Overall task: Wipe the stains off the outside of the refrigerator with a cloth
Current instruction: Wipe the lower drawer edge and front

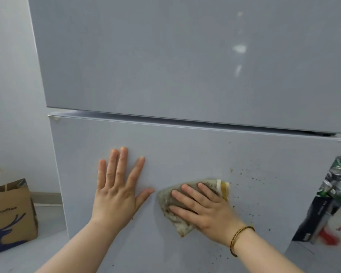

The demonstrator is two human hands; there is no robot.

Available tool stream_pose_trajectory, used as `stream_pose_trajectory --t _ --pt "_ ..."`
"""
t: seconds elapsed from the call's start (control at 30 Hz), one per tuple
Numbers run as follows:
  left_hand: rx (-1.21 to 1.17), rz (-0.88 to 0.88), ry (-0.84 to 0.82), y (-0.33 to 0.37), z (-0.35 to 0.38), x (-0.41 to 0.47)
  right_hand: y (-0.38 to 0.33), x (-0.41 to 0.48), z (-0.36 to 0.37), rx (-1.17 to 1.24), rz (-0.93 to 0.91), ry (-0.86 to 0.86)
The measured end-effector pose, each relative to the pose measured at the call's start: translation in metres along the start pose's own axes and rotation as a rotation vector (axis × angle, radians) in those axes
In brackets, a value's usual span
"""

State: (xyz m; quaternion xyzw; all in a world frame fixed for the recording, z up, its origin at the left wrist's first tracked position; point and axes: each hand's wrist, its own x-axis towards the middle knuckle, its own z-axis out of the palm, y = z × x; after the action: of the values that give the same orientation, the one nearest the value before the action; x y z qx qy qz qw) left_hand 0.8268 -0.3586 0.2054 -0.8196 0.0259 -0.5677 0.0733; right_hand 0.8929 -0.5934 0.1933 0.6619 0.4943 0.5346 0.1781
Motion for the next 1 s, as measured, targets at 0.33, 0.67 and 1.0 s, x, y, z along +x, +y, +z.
stream_pose_trajectory --t 0.33,0.67,1.0 --pt "0.0 -0.028 -0.006 0.004 -0.002 0.003 0.068 0.035 -0.025 0.051 0.598 0.244" --pt "-0.022 -0.066 -0.102 0.005 -0.015 0.006 -0.03 -0.038 0.011 -0.011 0.057 -0.034" --pt "-0.159 0.053 -0.091 0.045 -0.019 -0.002 0.089 0.011 -0.03 0.015 0.283 0.143"
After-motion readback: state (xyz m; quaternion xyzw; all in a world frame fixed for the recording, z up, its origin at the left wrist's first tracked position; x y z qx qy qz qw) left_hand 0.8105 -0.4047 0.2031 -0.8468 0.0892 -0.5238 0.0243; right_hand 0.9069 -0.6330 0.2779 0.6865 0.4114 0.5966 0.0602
